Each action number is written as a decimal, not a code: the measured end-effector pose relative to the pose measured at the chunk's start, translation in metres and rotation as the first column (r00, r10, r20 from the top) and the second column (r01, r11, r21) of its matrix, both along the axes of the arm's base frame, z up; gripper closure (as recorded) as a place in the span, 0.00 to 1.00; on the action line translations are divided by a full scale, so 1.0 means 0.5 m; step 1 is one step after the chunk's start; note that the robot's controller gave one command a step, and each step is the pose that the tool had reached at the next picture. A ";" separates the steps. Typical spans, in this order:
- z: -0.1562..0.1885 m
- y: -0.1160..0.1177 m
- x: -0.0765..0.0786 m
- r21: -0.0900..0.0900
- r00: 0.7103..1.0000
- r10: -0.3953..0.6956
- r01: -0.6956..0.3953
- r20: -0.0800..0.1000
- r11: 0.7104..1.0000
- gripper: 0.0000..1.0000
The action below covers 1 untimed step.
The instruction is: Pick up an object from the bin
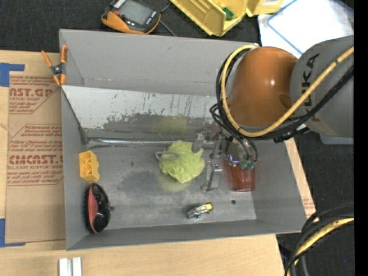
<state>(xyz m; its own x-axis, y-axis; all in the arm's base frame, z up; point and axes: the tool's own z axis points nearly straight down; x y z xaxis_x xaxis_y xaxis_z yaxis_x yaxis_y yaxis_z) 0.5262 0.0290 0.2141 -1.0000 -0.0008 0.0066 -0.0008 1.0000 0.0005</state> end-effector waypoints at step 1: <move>0.009 0.000 0.003 0.000 1.000 -0.001 0.001 0.008 1.000 0.00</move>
Offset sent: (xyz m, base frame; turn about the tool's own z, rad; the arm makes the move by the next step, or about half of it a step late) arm 0.0644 -0.0210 -0.1441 -0.1673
